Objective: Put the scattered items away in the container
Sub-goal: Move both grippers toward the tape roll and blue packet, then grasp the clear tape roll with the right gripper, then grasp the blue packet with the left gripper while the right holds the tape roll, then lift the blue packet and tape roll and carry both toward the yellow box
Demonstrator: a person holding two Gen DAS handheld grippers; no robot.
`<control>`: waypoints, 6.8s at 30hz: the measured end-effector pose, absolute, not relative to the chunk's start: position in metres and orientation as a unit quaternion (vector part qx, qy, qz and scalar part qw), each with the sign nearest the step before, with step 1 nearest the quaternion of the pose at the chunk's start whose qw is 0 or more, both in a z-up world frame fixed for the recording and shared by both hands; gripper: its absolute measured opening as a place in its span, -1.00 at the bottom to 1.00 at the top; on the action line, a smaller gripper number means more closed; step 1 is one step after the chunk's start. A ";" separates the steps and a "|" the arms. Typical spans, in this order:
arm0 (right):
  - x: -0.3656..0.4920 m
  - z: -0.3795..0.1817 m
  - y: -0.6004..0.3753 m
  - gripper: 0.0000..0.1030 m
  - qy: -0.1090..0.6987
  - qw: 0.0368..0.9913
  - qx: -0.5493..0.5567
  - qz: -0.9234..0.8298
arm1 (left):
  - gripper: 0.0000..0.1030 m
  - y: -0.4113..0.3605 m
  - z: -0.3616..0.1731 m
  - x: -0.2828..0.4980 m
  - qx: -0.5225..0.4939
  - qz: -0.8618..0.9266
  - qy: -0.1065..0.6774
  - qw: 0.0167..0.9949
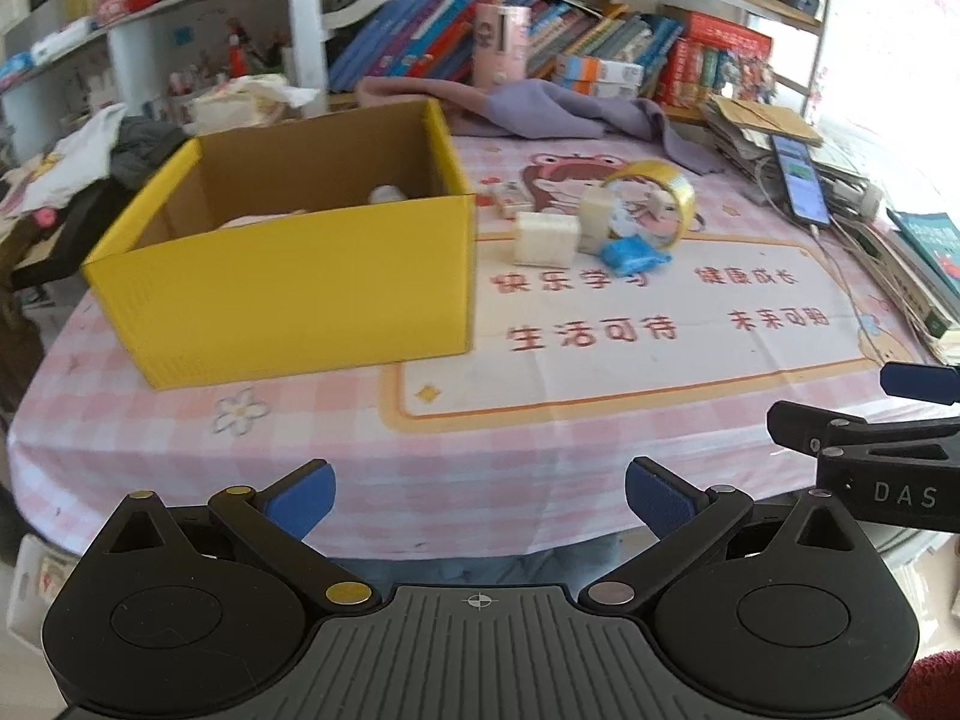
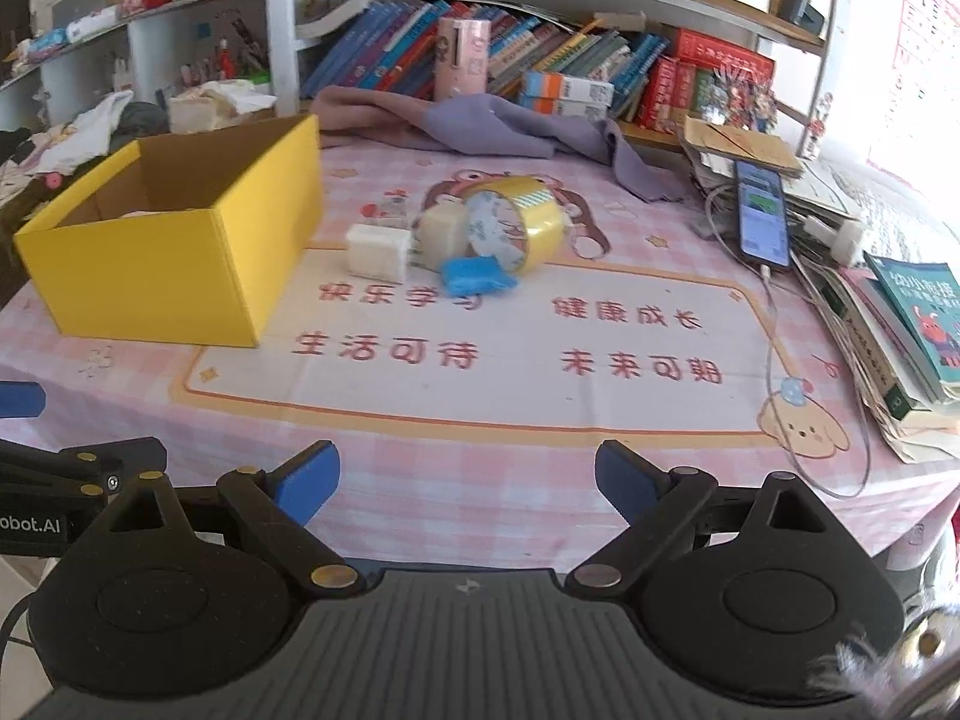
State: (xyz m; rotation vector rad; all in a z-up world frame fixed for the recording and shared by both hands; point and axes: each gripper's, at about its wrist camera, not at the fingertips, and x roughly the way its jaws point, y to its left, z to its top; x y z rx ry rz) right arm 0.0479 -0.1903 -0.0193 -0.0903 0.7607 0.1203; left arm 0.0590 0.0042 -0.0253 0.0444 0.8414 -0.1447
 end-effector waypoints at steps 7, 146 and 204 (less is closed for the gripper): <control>0.067 -0.020 -0.210 0.80 0.367 0.928 -0.032 0.045 | 1.00 -0.020 -0.022 0.076 0.042 -0.093 0.397 0.912; 0.139 0.000 -0.267 -0.28 0.361 0.918 -0.032 0.162 | -0.74 -0.077 -0.014 0.115 -0.043 -0.122 0.352 0.927; 0.014 0.012 -0.062 -0.28 0.336 0.892 -0.092 0.289 | -0.76 0.117 -0.001 -0.020 -0.086 -0.016 0.325 0.942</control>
